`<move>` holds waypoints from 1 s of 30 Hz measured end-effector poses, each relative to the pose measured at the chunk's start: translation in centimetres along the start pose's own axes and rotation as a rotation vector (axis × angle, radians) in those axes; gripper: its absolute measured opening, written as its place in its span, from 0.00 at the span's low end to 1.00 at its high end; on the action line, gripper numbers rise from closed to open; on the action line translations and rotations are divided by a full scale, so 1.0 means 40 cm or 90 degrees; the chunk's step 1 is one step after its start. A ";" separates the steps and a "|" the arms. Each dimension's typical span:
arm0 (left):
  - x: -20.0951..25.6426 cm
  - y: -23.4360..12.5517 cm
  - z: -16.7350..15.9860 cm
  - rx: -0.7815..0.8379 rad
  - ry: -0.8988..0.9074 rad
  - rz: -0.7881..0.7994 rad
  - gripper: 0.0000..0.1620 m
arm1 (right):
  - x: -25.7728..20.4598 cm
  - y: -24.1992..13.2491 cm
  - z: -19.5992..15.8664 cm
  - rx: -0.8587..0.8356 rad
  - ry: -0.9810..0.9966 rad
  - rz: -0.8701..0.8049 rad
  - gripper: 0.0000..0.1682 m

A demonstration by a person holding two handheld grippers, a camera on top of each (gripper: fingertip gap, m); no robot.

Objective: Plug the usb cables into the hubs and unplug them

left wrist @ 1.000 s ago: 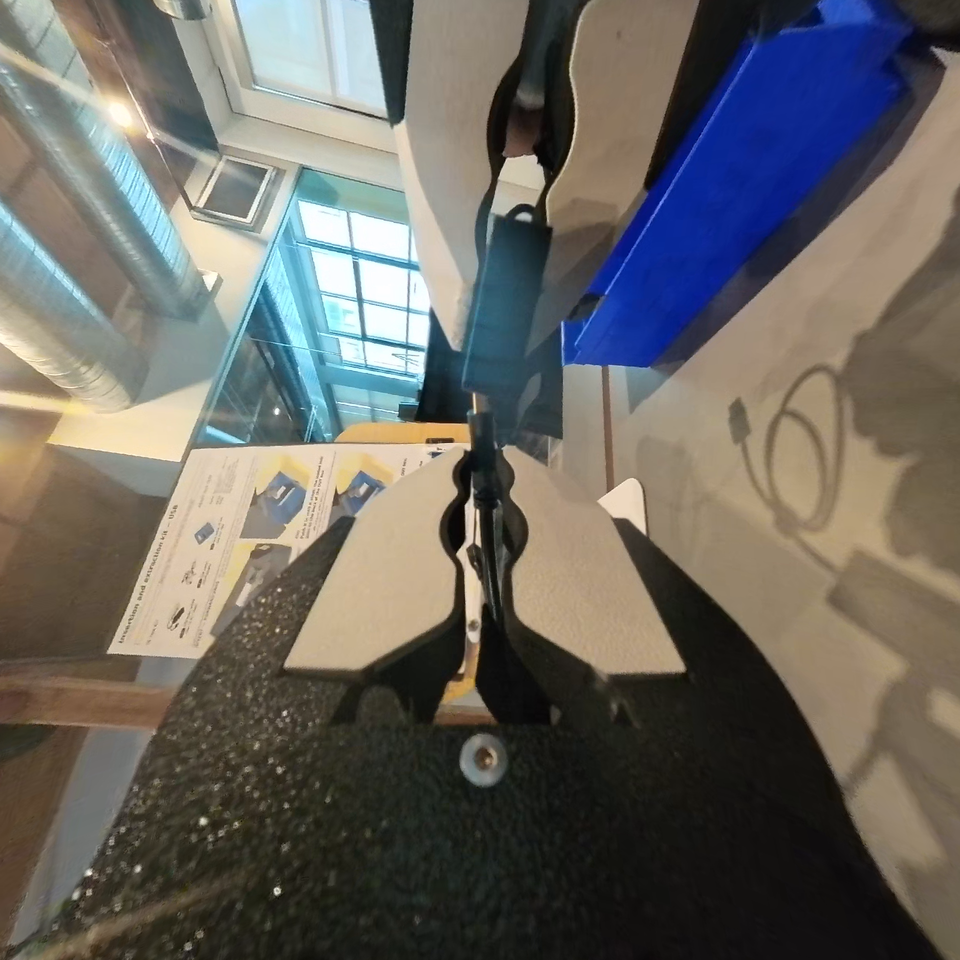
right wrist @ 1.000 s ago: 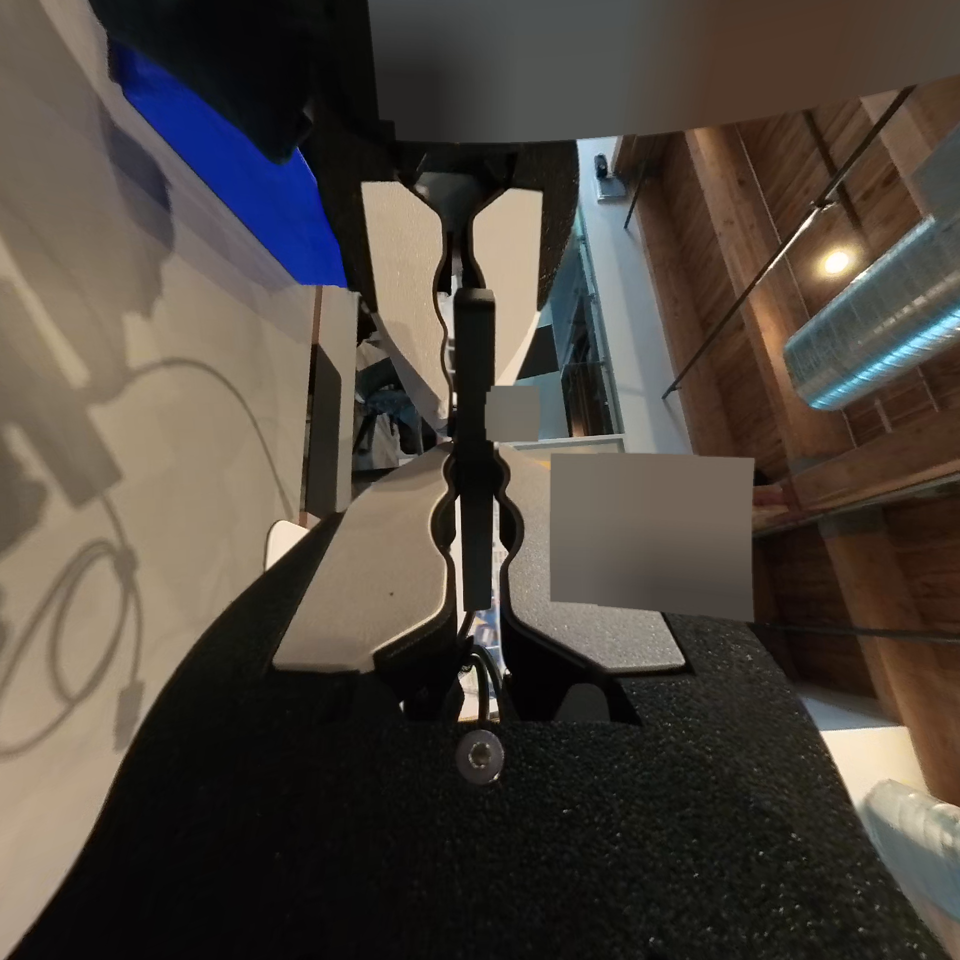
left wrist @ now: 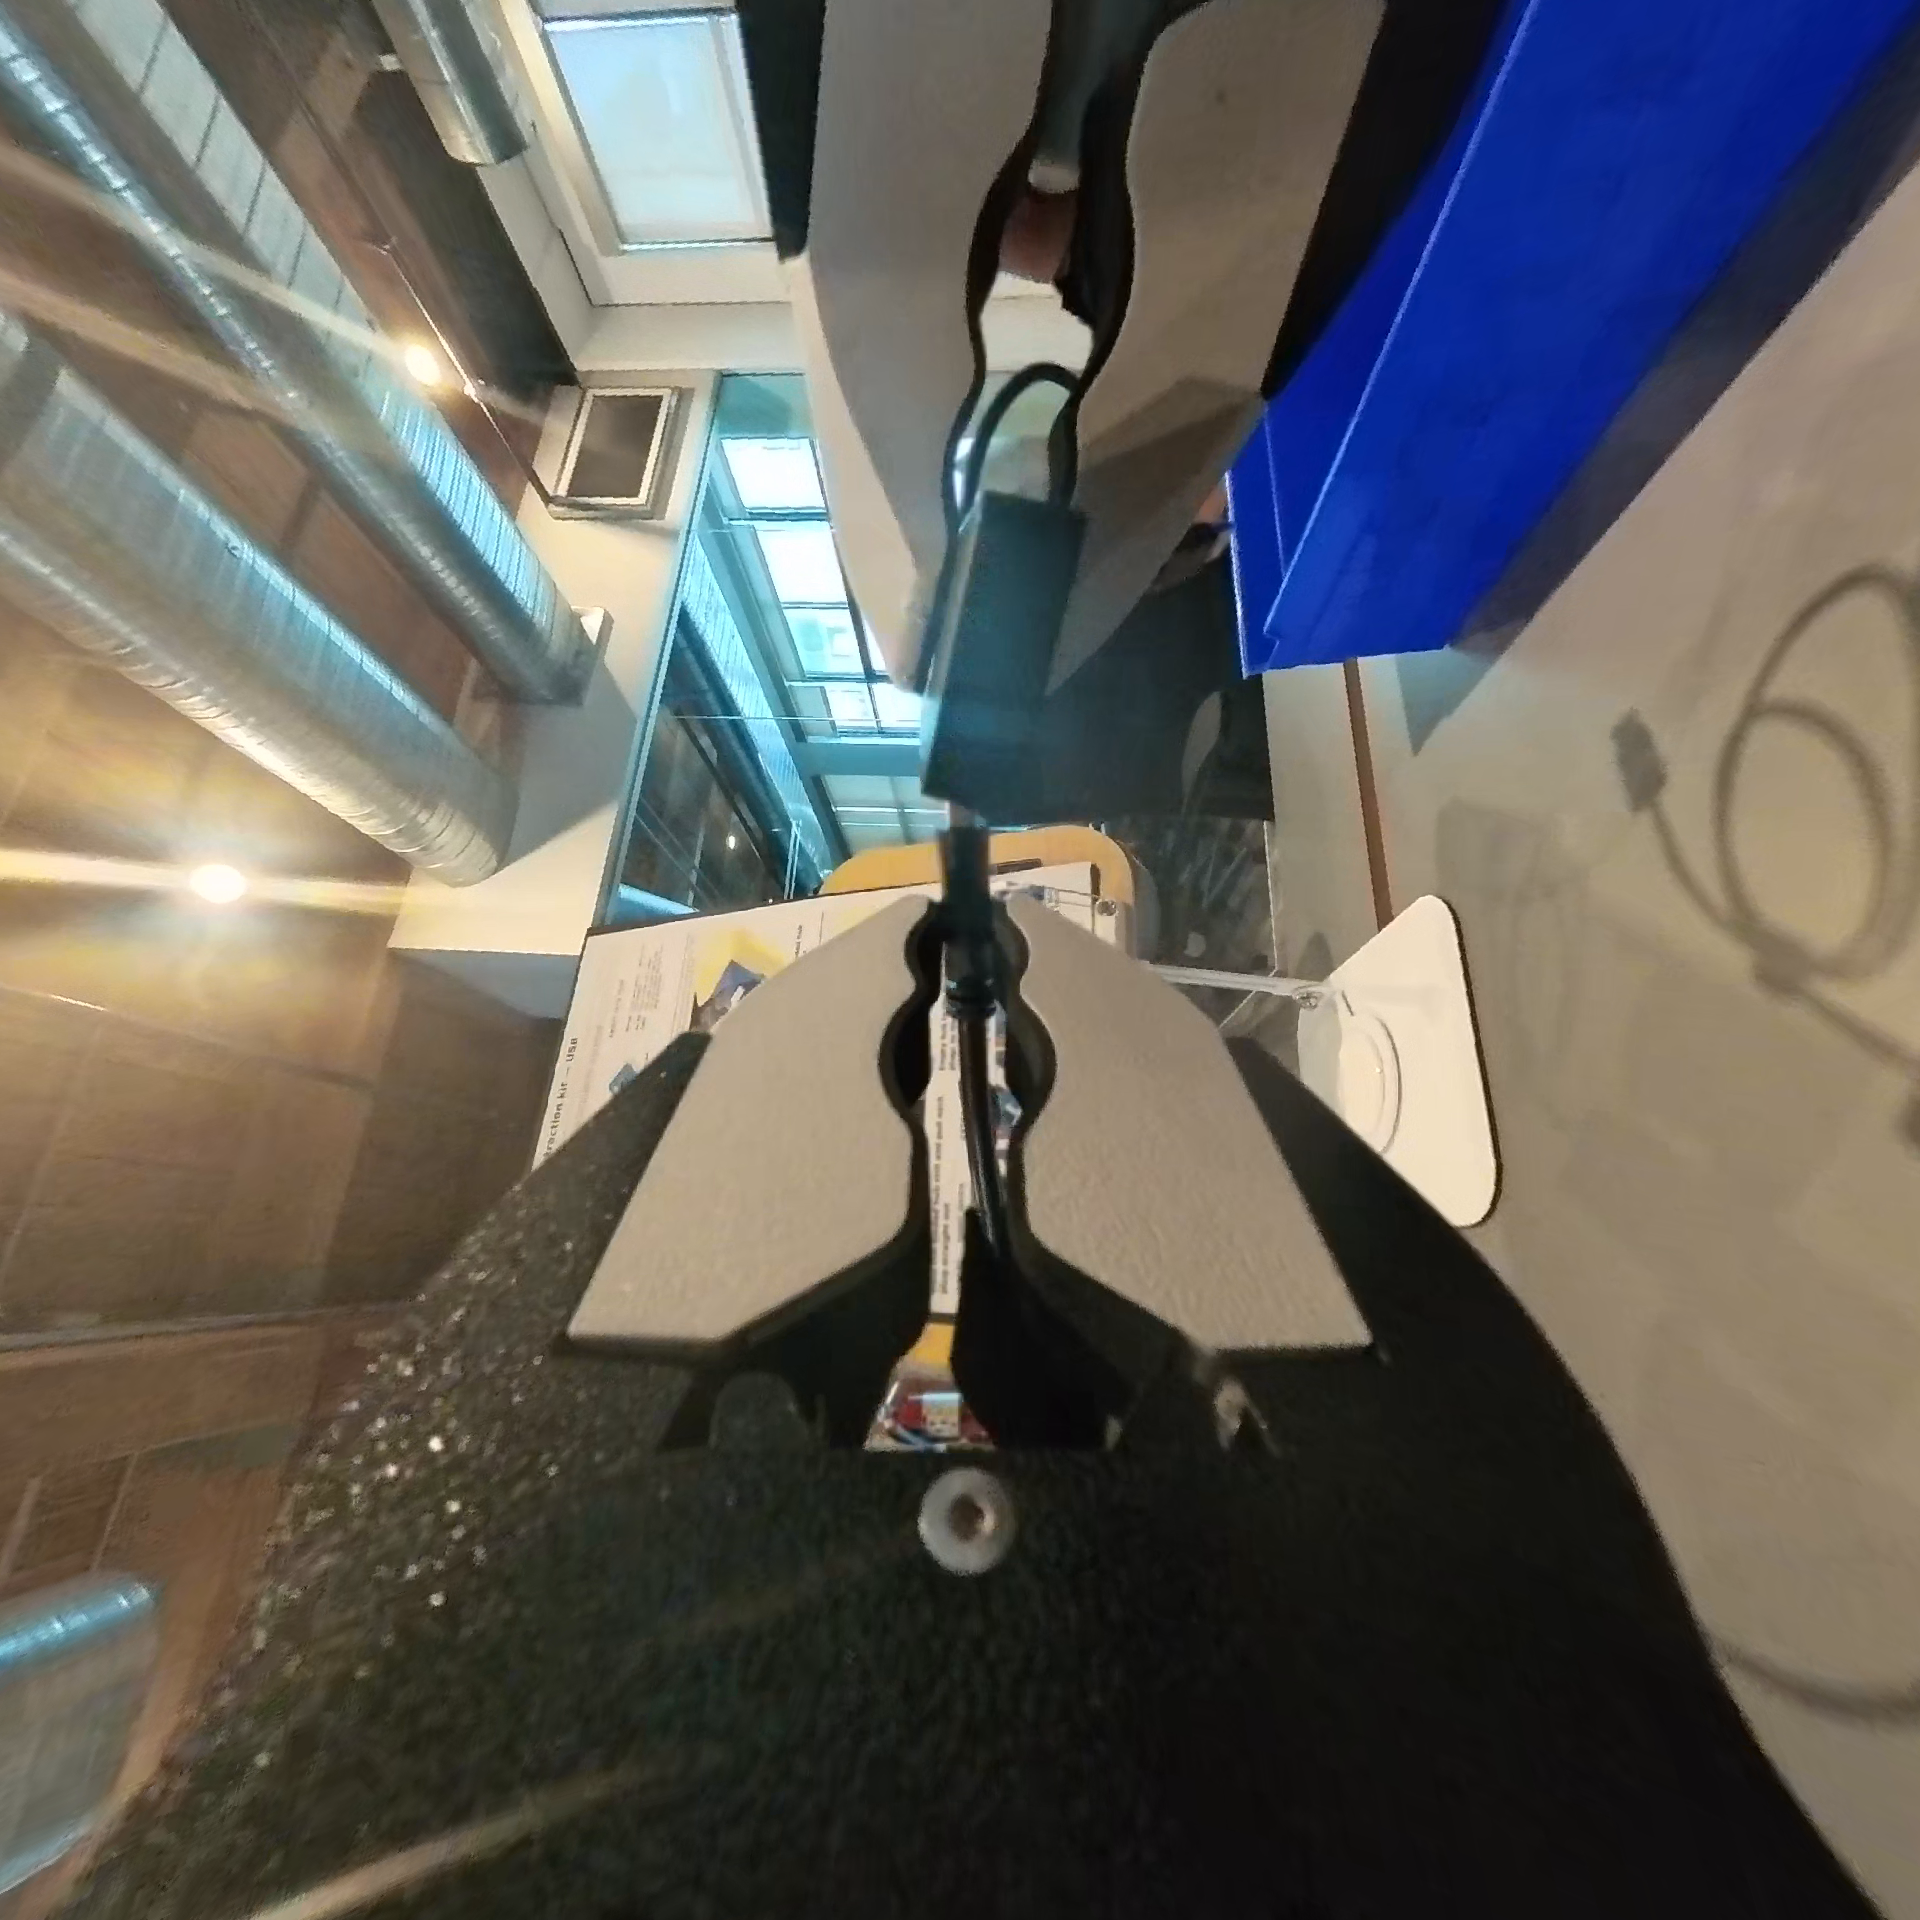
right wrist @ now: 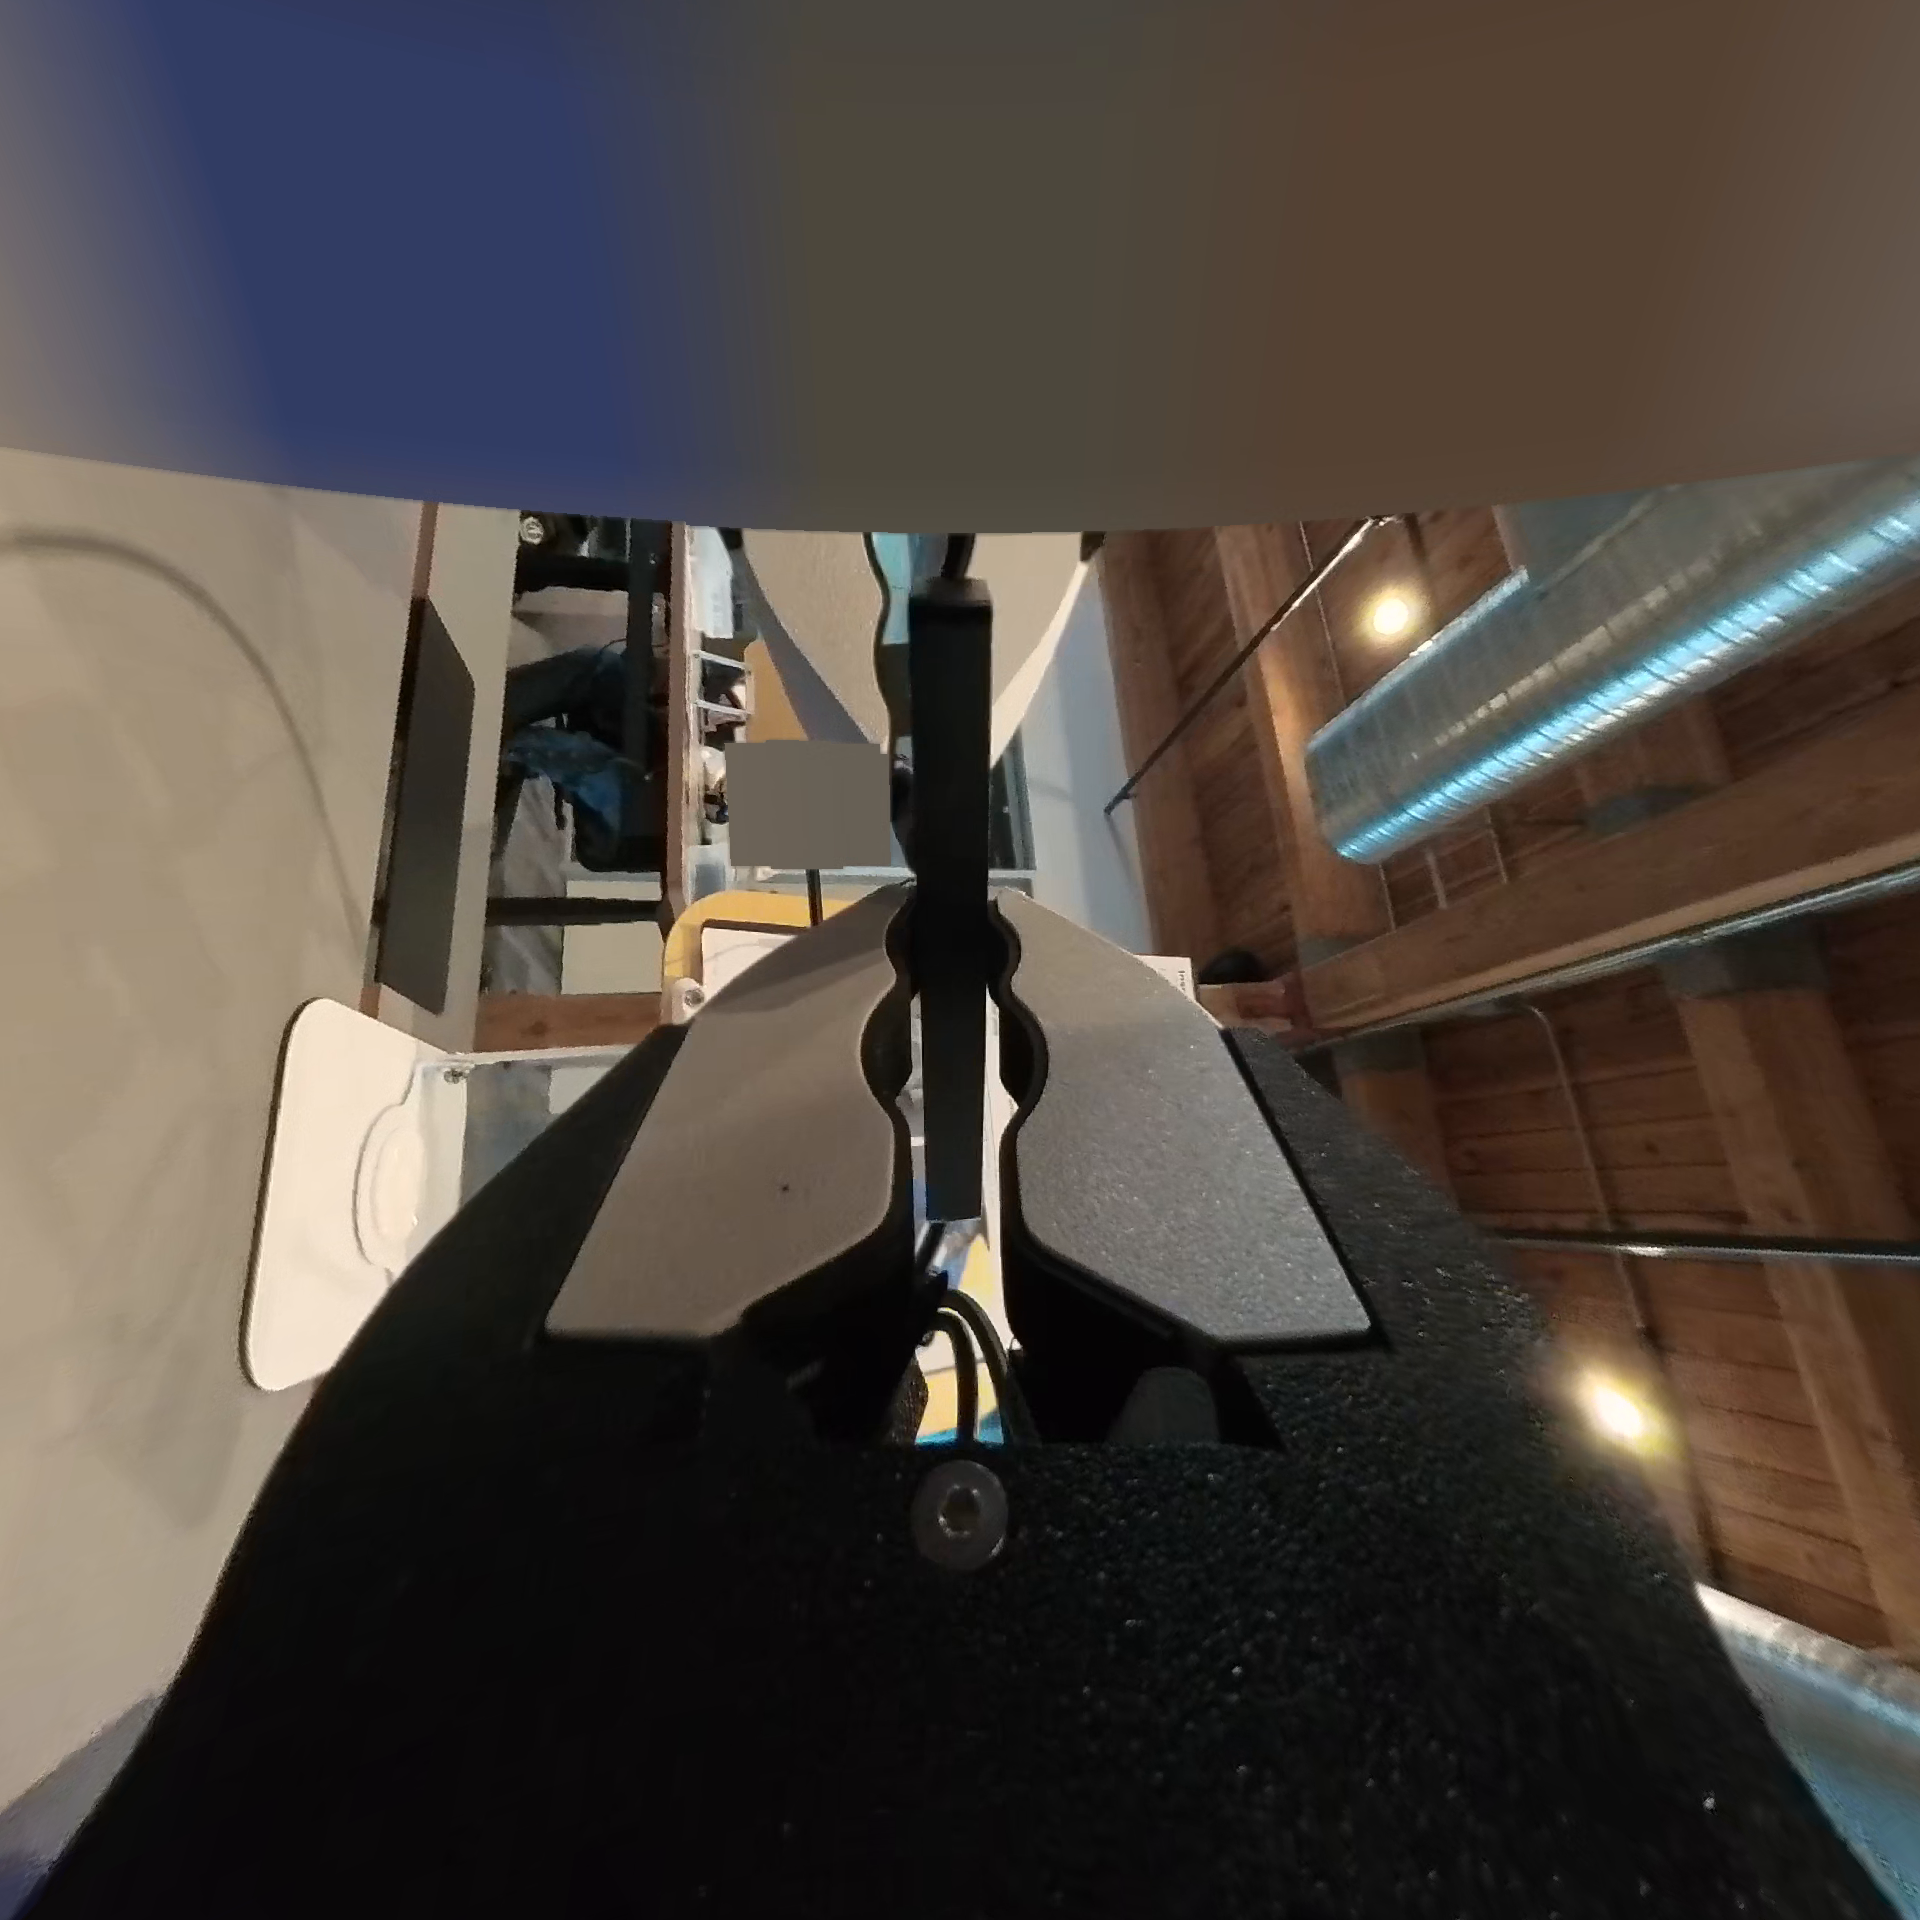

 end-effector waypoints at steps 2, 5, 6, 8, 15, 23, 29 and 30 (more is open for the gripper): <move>0.000 0.000 -0.001 0.003 -0.003 0.000 0.05 | 0.001 0.000 0.002 -0.002 -0.002 0.003 0.06; 0.001 0.002 0.000 0.004 -0.006 0.001 0.05 | 0.001 0.001 0.004 -0.005 -0.007 0.015 0.07; 0.001 0.003 0.000 0.003 -0.007 0.001 0.05 | 0.001 0.001 0.003 -0.006 -0.009 0.015 0.07; 0.002 0.005 0.000 0.003 -0.008 -0.001 0.05 | 0.002 0.000 0.002 -0.008 -0.006 0.020 0.07; 0.011 0.008 0.005 -0.003 0.023 -0.031 0.05 | 0.005 0.003 -0.005 -0.001 0.047 0.094 0.07; 0.024 0.022 0.000 0.002 -0.018 -0.075 0.05 | 0.010 0.008 -0.016 -0.003 0.128 0.178 0.06; 0.020 0.027 -0.002 -0.009 -0.057 -0.101 0.05 | 0.012 0.013 -0.016 -0.020 0.133 0.182 0.06; 0.022 0.028 0.000 -0.015 -0.053 -0.105 0.05 | 0.013 0.014 -0.016 -0.026 0.135 0.191 0.06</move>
Point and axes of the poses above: each gripper's, where its closed fingertips meet, y out along the fingers, z out of its top, x = y × z across the jaws, the point moved 10 cm from there along -y, back along the fingers, and after that the axes turned 1 degree about y, right-handed, at the moved point
